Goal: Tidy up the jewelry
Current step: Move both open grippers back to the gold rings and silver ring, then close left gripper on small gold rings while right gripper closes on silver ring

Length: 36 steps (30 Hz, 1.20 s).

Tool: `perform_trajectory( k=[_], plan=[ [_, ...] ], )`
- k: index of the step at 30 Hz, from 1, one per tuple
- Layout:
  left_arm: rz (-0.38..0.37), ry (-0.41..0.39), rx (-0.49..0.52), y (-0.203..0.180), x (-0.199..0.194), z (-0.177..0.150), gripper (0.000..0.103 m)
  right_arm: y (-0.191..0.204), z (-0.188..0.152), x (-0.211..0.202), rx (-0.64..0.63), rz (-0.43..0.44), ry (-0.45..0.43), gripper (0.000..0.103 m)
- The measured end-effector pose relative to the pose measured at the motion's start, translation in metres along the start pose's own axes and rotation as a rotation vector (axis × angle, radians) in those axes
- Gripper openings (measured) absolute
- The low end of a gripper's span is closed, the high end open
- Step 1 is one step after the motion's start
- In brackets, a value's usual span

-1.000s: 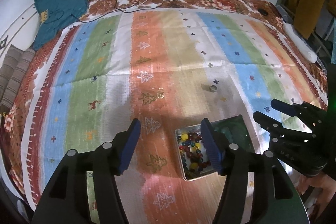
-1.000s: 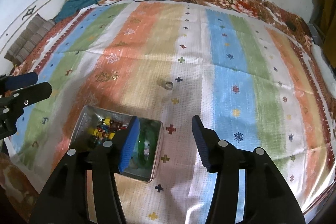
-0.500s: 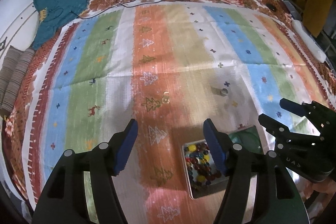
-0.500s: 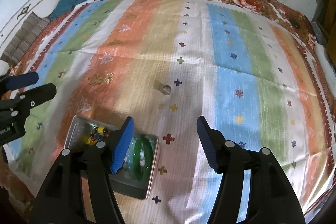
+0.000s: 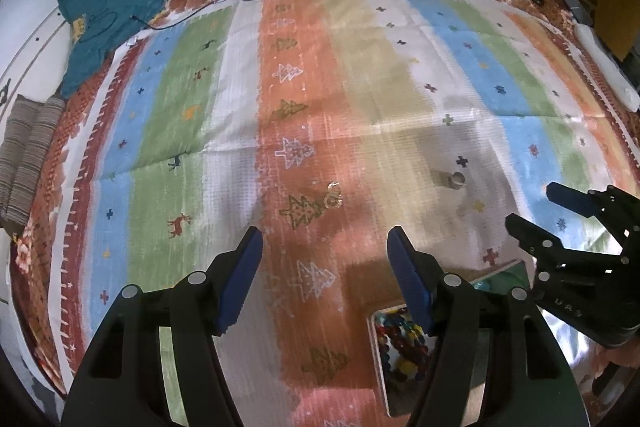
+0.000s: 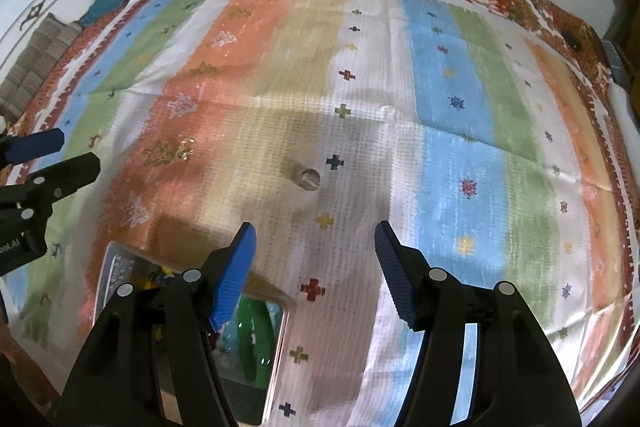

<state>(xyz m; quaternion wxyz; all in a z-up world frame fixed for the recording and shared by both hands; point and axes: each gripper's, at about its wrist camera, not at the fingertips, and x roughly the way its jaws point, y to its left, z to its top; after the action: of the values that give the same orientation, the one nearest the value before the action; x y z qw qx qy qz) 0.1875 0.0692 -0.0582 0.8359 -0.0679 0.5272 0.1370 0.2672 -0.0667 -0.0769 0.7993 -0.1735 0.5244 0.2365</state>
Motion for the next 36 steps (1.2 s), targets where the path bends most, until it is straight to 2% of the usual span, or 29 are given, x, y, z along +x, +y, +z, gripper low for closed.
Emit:
perform_trajectory(
  k=[16, 27, 36],
  plan=[
    [0.027, 0.041, 0.033, -0.004, 0.033, 0.016, 0.065, -0.001, 0.013, 0.032, -0.012, 0.000, 0.051, 0.061],
    [0.000, 0.075, 0.040, -0.009, 0.052, 0.027, 0.065, 0.000, 0.021, 0.045, -0.016, 0.008, 0.072, 0.061],
    [0.004, 0.133, 0.026, -0.002, 0.081, 0.030, 0.065, 0.001, 0.026, 0.062, -0.010, -0.004, 0.098, 0.061]
  ],
)
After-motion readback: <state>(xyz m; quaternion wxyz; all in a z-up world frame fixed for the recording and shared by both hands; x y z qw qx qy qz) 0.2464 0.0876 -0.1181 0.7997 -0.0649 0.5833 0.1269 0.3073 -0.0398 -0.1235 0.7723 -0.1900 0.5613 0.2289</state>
